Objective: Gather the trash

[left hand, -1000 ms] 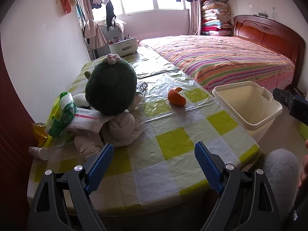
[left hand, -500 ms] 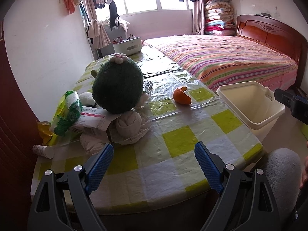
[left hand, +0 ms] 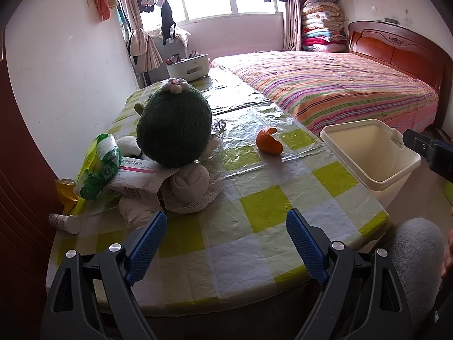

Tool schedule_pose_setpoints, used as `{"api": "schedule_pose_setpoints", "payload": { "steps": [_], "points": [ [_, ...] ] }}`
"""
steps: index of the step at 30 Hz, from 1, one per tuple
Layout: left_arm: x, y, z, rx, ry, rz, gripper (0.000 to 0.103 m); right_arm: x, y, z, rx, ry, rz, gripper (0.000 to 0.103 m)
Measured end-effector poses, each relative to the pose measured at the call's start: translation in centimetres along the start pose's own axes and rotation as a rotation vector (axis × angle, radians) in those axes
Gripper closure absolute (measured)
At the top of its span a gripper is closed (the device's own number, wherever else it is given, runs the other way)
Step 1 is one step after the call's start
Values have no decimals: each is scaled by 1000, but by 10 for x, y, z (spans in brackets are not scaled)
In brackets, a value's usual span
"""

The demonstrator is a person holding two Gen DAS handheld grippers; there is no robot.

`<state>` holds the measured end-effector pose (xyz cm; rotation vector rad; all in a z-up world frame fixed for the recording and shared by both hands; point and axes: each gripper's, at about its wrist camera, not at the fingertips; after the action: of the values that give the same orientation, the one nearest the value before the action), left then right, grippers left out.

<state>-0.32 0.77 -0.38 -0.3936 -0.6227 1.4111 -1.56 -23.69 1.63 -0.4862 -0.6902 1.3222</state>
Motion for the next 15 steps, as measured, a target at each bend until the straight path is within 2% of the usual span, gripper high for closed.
{"api": "schedule_pose_setpoints", "payload": {
  "steps": [15],
  "points": [
    [4,-1,-6,9,-1,4,19,6,-2,-4,1,-16,10,6]
  ]
}}
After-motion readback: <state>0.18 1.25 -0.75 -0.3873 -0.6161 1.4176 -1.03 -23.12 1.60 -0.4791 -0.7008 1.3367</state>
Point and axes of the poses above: each gripper's, at about its wrist camera, not at the fingertips, and z roughly against the way its jaws point, x to its left, y to its underside, and after that the axes turned 12 degrees about x, right-handed
